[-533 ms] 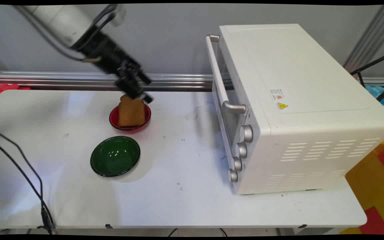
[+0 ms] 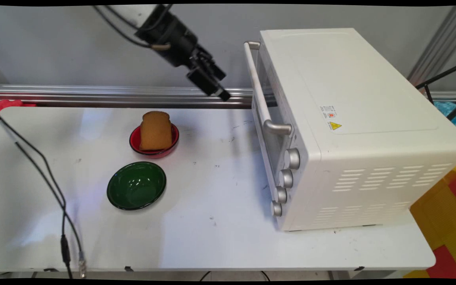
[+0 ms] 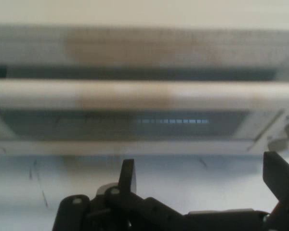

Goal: Open the oven

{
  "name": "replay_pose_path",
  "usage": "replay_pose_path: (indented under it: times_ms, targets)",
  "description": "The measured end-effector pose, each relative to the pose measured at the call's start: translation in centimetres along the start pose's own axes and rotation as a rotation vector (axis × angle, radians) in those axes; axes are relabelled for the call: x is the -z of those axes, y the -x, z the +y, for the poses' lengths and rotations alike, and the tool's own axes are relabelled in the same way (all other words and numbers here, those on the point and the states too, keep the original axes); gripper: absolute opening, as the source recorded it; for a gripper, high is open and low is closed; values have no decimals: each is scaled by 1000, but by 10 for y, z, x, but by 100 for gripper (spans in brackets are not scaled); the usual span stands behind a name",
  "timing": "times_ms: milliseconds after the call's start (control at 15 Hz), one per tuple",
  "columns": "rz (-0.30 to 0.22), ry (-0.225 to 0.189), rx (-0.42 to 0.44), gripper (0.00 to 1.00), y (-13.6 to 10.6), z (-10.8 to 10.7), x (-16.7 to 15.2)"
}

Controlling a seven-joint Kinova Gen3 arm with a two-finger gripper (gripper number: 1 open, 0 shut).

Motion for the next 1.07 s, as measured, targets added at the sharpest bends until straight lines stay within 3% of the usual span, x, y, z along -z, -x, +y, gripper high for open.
replay_pose_path:
  times_ms: [533, 1000, 1067]
  targets:
    - [42, -2, -40, 100, -47, -18, -18]
    - [20, 7, -27, 100, -60, -24, -24]
    - [15, 8, -24, 0, -60, -25, -24]
